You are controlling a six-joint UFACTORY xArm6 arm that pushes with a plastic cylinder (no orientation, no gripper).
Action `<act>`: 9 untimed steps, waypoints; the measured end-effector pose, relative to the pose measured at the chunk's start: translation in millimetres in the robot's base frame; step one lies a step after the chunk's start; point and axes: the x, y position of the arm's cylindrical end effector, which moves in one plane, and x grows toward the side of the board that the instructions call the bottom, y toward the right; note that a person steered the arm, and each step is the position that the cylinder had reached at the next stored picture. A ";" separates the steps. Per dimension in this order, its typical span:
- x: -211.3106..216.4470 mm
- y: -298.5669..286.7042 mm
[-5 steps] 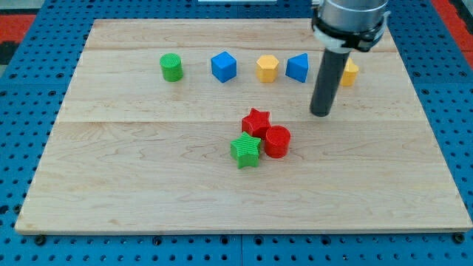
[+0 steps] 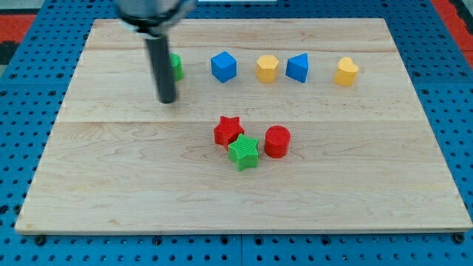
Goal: Slide the green circle to the left side of the red star
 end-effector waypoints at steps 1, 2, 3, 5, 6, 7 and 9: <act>-82.6 -11.6; -82.2 32.1; 7.2 38.3; 54.1 32.0; 52.4 26.5; 52.3 26.5; 57.0 32.0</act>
